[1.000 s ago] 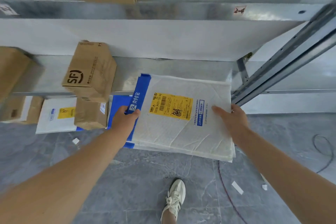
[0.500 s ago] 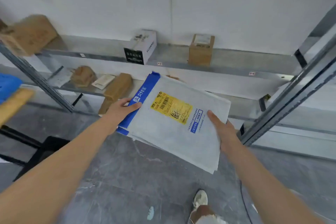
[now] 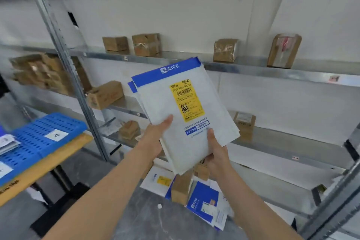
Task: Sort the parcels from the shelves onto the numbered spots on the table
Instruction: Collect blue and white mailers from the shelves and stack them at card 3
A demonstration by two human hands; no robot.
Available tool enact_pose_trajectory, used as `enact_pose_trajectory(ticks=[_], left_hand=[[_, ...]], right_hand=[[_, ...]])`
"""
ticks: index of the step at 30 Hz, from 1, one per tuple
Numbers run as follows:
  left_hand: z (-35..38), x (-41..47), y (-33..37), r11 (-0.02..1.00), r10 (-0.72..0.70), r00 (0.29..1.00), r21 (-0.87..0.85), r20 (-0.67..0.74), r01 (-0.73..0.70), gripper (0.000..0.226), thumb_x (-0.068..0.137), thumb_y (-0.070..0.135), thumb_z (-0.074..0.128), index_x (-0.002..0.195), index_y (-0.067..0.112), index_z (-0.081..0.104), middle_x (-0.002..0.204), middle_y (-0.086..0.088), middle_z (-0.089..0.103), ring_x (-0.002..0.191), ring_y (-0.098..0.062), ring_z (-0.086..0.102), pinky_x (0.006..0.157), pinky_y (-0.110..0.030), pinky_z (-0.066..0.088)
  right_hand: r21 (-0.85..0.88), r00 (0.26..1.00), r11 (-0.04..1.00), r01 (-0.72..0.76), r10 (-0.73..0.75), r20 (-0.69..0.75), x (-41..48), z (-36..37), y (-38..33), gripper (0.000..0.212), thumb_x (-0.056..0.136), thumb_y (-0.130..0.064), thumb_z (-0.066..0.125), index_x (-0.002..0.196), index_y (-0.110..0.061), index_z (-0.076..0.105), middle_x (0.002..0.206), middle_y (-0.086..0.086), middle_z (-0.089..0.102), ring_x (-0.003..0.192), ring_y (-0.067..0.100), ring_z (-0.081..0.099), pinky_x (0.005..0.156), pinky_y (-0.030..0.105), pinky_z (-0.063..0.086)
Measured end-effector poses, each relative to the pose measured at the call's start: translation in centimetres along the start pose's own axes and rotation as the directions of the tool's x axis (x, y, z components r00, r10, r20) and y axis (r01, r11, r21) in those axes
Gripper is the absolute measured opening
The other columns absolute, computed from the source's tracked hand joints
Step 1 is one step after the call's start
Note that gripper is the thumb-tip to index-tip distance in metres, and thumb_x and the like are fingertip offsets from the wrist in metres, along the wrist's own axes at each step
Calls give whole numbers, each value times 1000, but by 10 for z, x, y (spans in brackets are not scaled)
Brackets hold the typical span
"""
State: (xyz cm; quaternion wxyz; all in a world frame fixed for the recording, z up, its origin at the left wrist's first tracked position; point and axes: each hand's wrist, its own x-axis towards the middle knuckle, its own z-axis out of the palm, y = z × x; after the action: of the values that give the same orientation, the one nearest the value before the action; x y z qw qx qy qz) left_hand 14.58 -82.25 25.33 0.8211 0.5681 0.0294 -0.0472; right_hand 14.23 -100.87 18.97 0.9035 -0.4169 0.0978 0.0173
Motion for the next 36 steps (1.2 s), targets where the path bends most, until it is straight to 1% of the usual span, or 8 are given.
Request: enact_pose_trajectory(ticks=[6, 9, 11, 14, 18, 23, 27, 36], left_hand=[[-22, 6, 41, 988, -6, 994, 151, -109, 22, 38, 79, 22, 76, 114, 10, 67, 110, -11, 72, 96, -27, 71, 81, -48, 56], [-35, 12, 53, 966, -58, 994, 247, -94, 79, 59, 64, 30, 87, 116, 12, 67, 114, -13, 70, 103, -34, 67, 91, -58, 49], [-37, 17, 52, 960, -56, 992, 266, -109, 83, 55, 68, 26, 84, 117, 11, 66, 112, -12, 71, 102, -35, 68, 91, -58, 49], [-35, 22, 49, 972, 62, 960, 235, -275, 5, 42, 74, 31, 78, 109, 10, 66, 103, -11, 73, 94, -32, 70, 87, -49, 54], [-49, 16, 56, 966, 241, 807, 210, -539, -148, 45, 80, 50, 68, 108, 15, 62, 99, -4, 72, 89, -25, 70, 74, -39, 57], [-90, -9, 61, 945, 306, 686, 295, -660, -137, 46, 84, 49, 64, 112, 12, 61, 102, -2, 69, 88, -19, 66, 68, -30, 53], [-128, -27, 61, 939, 331, 609, 318, -721, -134, 38, 89, 46, 60, 113, 16, 58, 94, 6, 63, 83, -10, 60, 62, -22, 46], [-264, -57, 89, 949, 313, 462, 296, -830, -112, 39, 92, 45, 55, 106, 9, 59, 95, 0, 63, 82, -11, 60, 60, -22, 45]], right_hand=[[-281, 996, 959, -34, 54, 64, 64, -26, -79, 60, 79, -45, 73, 128, -14, 58, 126, 5, 64, 119, 29, 59, 83, 41, 54], [-575, 961, 818, 26, 137, 239, 80, -3, -108, 52, 77, -52, 72, 118, -21, 65, 113, 5, 71, 102, 25, 68, 81, 38, 56], [-685, 922, 720, 116, 178, 343, 85, 23, -113, 45, 80, -51, 70, 115, -23, 65, 110, 0, 72, 101, 22, 69, 87, 39, 55], [-631, 913, 747, 208, 84, 400, 96, 57, -101, 37, 86, -42, 68, 116, -22, 64, 110, -2, 73, 100, 19, 70, 86, 39, 56], [-524, 899, 826, 209, 48, 435, 104, 89, -77, 32, 86, -34, 70, 114, -19, 67, 105, -1, 74, 95, 20, 72, 83, 40, 58], [-562, 859, 793, 235, 100, 501, 106, 130, -34, 21, 85, -34, 70, 103, -23, 69, 99, -4, 75, 91, 16, 72, 76, 33, 58], [-614, 834, 754, 235, 168, 526, 106, 169, 3, 28, 86, -36, 69, 108, -20, 68, 99, -4, 74, 91, 17, 70, 82, 38, 58], [-639, 805, 741, 207, 242, 541, 95, 295, 113, 15, 90, -31, 65, 101, -20, 66, 95, -3, 73, 86, 18, 69, 66, 31, 55]])
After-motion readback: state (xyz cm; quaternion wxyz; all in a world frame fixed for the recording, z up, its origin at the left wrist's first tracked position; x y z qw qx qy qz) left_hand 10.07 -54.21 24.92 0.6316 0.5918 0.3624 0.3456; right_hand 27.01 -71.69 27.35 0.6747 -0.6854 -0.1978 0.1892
